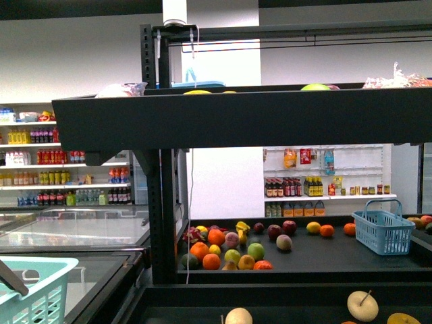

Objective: Pick lemon from shelf

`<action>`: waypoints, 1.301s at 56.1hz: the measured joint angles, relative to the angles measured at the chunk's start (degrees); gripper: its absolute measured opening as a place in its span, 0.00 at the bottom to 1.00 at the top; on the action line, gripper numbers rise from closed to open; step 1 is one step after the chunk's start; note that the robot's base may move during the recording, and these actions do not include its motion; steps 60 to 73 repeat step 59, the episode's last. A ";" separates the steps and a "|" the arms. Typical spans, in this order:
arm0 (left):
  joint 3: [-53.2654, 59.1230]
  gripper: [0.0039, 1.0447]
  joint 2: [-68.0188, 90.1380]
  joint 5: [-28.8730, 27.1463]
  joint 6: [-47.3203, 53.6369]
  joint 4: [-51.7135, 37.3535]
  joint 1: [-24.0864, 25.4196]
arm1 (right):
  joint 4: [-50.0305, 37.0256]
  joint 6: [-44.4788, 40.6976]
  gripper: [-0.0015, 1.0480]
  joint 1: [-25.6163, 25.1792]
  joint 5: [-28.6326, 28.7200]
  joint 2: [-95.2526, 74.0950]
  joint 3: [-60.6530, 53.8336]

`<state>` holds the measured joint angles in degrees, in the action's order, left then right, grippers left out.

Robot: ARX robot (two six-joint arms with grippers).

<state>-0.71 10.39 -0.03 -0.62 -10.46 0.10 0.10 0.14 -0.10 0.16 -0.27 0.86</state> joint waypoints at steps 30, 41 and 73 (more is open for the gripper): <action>-0.02 0.20 -10.03 0.00 0.00 10.27 0.00 | 0.00 0.00 0.93 0.00 0.02 0.00 0.00; -0.02 0.59 -10.03 0.00 0.00 10.27 0.00 | 0.00 0.00 0.93 0.00 0.00 0.00 0.00; -0.02 0.92 -10.03 0.00 0.13 10.27 0.00 | 0.00 0.00 0.93 0.00 0.00 0.00 0.00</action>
